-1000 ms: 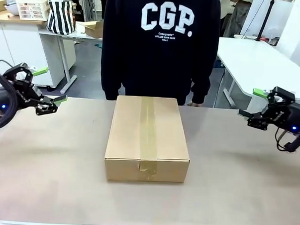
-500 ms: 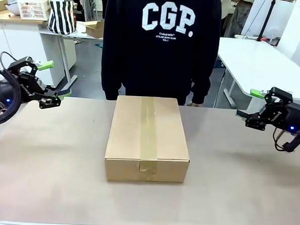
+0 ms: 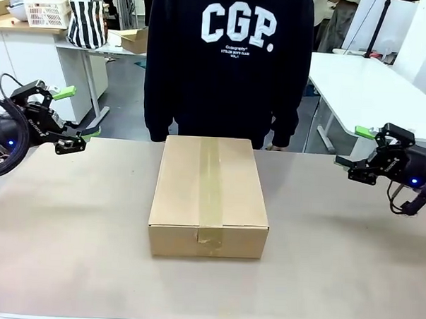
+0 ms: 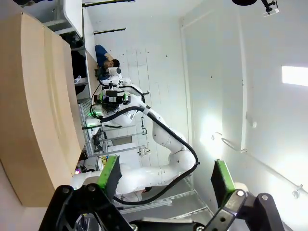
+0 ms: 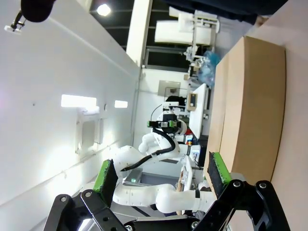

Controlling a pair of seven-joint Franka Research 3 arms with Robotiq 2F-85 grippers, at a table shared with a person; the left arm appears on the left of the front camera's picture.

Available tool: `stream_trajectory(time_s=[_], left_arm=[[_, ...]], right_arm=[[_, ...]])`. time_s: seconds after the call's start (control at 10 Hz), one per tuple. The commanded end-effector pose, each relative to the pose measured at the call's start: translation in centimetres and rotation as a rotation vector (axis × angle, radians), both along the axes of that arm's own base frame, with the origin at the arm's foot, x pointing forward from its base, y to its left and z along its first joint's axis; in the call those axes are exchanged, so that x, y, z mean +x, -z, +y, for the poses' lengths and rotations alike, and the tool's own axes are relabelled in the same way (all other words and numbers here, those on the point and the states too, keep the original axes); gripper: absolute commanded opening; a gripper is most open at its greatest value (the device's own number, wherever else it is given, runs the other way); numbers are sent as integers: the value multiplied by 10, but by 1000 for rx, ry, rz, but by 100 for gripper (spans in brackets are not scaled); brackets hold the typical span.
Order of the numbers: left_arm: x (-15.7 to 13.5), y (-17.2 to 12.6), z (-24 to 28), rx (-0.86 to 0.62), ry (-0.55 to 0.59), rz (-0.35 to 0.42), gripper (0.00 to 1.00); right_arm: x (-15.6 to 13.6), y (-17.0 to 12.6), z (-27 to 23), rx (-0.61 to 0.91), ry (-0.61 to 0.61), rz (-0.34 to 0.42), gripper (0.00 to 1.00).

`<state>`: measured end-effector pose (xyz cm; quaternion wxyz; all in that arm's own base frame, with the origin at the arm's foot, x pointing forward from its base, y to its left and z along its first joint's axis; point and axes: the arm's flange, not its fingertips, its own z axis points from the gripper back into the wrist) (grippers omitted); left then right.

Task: Pack the gift set into the box.
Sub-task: Press and hold the closed box until the human finishes sealing it.

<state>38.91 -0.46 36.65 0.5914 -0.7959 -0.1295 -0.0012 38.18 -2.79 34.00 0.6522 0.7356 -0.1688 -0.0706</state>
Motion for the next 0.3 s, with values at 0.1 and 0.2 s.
stream_trajectory(time_s=[0.1,0.2], left_arm=[[-2,-1,-4,-5,-16,-10,100],[-2,-1,-4,-5,-16,-10,100]], right_arm=[[0,-6,1,-15,-7,22,100],[0,-6,1,-15,-7,22,100]])
